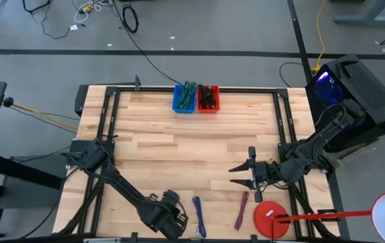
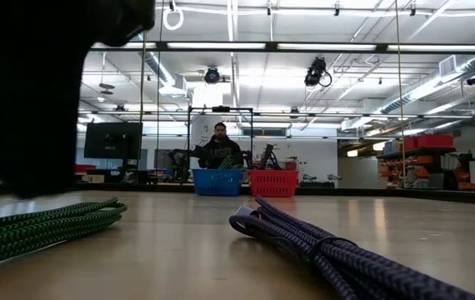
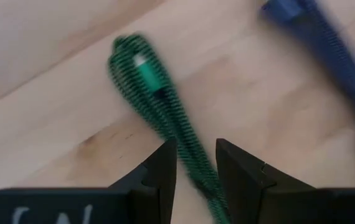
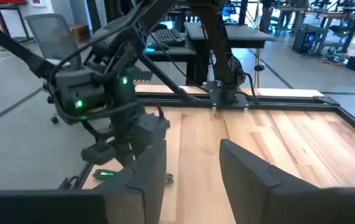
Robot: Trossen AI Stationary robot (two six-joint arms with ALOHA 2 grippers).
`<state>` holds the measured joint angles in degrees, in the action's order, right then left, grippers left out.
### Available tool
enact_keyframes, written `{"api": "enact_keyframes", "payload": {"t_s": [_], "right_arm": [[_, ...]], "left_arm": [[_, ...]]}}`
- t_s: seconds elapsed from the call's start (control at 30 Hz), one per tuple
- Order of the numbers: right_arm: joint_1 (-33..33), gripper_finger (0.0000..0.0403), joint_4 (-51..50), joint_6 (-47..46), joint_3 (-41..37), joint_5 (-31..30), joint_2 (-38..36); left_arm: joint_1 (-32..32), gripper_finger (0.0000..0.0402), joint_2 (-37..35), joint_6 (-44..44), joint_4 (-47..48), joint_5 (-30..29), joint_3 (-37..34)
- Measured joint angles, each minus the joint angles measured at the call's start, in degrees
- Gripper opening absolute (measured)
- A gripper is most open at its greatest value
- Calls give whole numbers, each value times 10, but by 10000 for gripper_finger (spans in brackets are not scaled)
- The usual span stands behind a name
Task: Pick & Place USB Port
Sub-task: Put the green charger cable into the blue bin
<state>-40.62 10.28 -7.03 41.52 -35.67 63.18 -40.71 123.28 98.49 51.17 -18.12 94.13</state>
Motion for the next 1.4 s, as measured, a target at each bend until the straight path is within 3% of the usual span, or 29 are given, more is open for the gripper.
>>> {"api": "enact_keyframes", "payload": {"t_s": [0.4,0.57,0.77,1.0,1.17,1.4], "right_arm": [[0,150,1,0,0,1,0],[0,150,0,-1,0,1,0],[0,150,-3,-2,0,1,0],[0,150,-5,-2,0,1,0],[0,150,-6,-7,0,1,0],[0,150,-11,-10,0,1,0]], "left_arm": [[9,110,38,6,5,27,3],[9,24,35,-66,4,-3,2],[14,14,31,-79,64,-17,0],[14,14,-9,-74,188,-141,48],[18,14,-42,-106,215,-283,77],[37,14,-96,-135,266,-409,84]]}}
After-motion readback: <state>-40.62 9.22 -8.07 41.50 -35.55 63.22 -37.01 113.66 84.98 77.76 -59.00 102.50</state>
